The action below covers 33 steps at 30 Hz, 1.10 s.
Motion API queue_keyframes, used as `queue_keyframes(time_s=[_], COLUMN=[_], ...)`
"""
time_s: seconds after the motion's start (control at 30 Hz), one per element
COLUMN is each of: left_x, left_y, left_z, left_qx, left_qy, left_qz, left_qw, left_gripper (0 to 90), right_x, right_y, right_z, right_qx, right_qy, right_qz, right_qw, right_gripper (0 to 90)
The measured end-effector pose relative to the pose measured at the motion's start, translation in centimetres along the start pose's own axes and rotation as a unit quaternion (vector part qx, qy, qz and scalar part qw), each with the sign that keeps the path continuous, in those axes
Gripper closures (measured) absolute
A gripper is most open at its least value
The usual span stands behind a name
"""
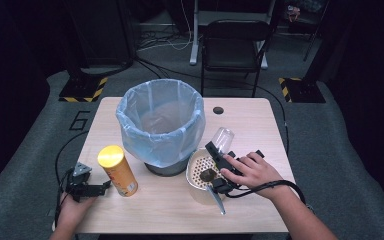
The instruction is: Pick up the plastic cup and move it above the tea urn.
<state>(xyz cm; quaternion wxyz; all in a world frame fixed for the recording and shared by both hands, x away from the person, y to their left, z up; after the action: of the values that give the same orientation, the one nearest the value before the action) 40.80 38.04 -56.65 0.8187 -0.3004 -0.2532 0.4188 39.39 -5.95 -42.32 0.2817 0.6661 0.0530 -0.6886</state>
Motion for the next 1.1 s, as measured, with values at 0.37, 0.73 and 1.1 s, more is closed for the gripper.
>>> queue_keyframes(time_s=[0.37, 0.73, 1.1], left_x=[0.0, 0.0, 0.0], left_y=[0.0, 0.0, 0.0], left_z=[0.0, 0.0, 0.0], left_qx=[0.000, 0.002, 0.002], left_qy=[0.001, 0.001, 0.001], left_qz=[0.002, 0.001, 0.000], left_qw=[1.0000, 1.0000, 1.0000], left_gripper=[1.0, 1.0, 1.0], right_x=[-0.4, -0.5, -1.1], right_y=[0.1, 0.3, 0.5], right_z=[0.1, 0.3, 0.3], right_qx=[-0.006, -0.010, -0.023], right_qy=[-0.003, -0.009, 0.021], right_qz=[-0.009, -0.042, -0.129], right_qw=[0.9999, 0.9990, 0.9912], right_gripper=[37.7, 37.4, 37.0])
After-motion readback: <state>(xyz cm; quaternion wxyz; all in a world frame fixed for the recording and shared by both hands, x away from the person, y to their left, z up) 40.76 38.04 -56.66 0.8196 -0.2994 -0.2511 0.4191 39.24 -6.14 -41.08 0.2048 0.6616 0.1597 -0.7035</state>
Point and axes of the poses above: each handheld gripper's, and its own axes: z roughly backward along the jaws, y roughly out of its underside, x roughly to its left, the point moved 5 cm from there along -z, roughly forward along the jaws, and after that the axes turned 14 degrees about -z, right-handed, at the moved point
